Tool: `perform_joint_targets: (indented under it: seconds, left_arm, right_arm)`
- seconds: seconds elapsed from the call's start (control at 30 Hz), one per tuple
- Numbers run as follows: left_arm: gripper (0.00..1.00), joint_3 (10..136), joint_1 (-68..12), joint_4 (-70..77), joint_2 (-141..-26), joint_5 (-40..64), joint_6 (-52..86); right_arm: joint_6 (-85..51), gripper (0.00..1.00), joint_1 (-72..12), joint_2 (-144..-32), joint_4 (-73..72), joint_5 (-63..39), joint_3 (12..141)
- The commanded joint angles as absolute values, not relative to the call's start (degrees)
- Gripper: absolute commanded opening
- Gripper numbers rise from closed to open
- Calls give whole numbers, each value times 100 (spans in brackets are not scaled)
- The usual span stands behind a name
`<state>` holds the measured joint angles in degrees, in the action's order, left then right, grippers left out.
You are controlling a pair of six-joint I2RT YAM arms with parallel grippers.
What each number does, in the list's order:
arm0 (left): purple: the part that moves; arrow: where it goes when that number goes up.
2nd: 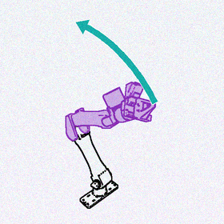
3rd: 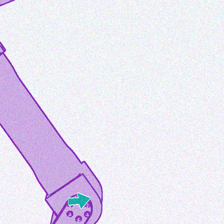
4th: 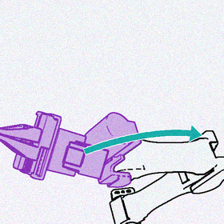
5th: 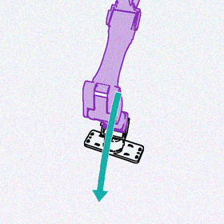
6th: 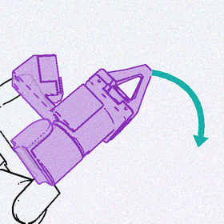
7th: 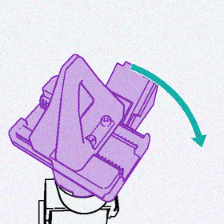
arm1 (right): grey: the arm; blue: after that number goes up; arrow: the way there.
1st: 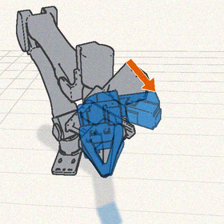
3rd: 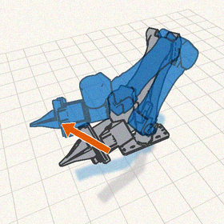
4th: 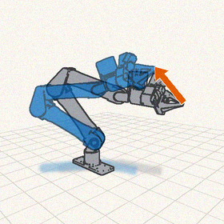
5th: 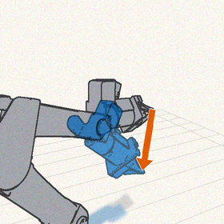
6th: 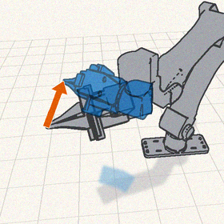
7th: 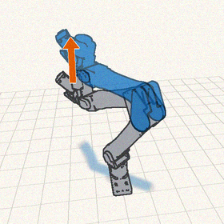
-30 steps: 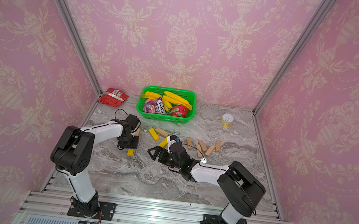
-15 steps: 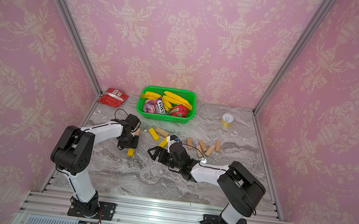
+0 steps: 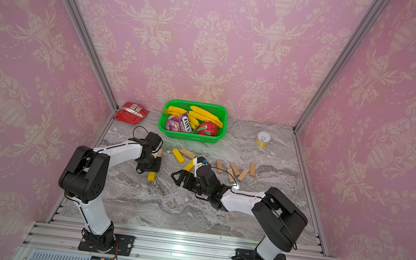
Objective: Assemble the letter k with building blocks
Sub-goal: Assemble the building block at the center of the board.
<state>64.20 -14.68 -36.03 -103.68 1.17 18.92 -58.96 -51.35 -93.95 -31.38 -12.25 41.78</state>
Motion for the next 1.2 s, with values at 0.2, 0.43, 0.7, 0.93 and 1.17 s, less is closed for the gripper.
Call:
perform_joint_targets:
  seconds: [0.2,0.43,0.7,0.93,1.17]
  left_arm:
    - [47,6475,-1462,-3585,-10546,297,1778]
    - [47,6474,-1487,-3583,-10562,283,1762]
    - [47,6490,-1499,-3631,-10576,210,1756]
    - [47,6504,-1507,-3646,-10581,210,1770]
    - [47,6490,-1522,-3660,-10567,124,1788]
  right_arm:
    - [-5915,100,-5099,-9521,-3217,-1309,4299]
    - [-5915,100,-5102,-9523,-3220,-1307,4299]
    - [-5913,100,-5098,-9511,-3226,-1309,4297]
    - [-5913,100,-5104,-9528,-3234,-1306,4298]
    - [-5915,100,-5101,-9516,-3235,-1296,4283]
